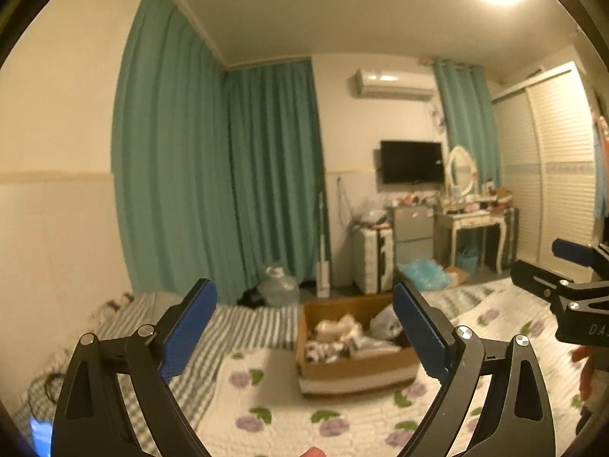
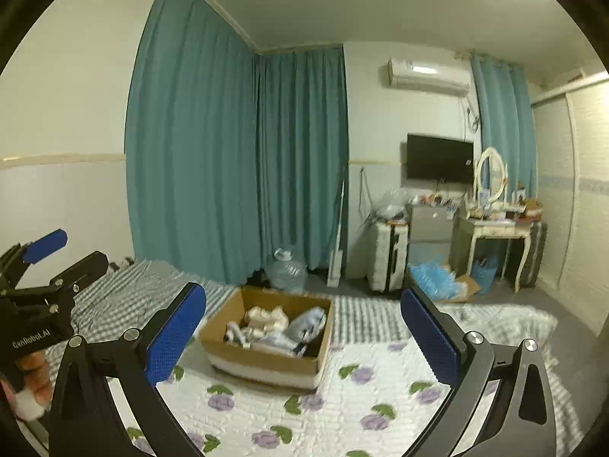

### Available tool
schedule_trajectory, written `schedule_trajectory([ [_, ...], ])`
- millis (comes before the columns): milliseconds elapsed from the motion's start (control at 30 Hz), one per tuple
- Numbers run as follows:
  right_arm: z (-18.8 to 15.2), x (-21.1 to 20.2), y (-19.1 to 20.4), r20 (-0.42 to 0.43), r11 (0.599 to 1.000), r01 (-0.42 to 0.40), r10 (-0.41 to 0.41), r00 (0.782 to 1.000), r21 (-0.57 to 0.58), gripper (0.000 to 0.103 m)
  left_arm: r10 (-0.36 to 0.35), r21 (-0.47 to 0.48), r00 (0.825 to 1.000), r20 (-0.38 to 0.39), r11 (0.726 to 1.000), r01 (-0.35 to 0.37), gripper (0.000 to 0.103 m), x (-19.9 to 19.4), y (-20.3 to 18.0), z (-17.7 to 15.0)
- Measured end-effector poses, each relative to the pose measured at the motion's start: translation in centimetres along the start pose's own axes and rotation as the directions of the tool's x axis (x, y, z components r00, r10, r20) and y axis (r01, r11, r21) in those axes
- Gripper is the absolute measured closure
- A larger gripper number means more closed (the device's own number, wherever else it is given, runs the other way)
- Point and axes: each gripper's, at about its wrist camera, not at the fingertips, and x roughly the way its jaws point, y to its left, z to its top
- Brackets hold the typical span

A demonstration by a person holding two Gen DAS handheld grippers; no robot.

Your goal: Organize soft objects

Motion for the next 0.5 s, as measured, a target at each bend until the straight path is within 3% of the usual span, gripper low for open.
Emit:
schedule_trajectory([
  [133,-4.8,3.6,-0.9,-0.037,1.000,0.013,-0.013,0.999,0.018,0.000,0.007,-0.025,0.997,-0.081,1.000,-0.009,0.008,2.7,-0.2,-4.1],
  [267,-8.9,7.6,-1.9,-0.155,0.998,0.020,-0.012,0.988,0.053,0.000,-0.004,-0.031,0.990,-0.141,1.000,-0.001,0.008,4.6,-0.5,-7.2],
  [500,-10.1,8.5,-1.7,-0.179,0.999,0.013,-0.004,0.984,0.049,0.000,-0.003,-0.029,0.984,-0.180,1.000,-0.002,0.008,4.8,-0.4,-7.8],
])
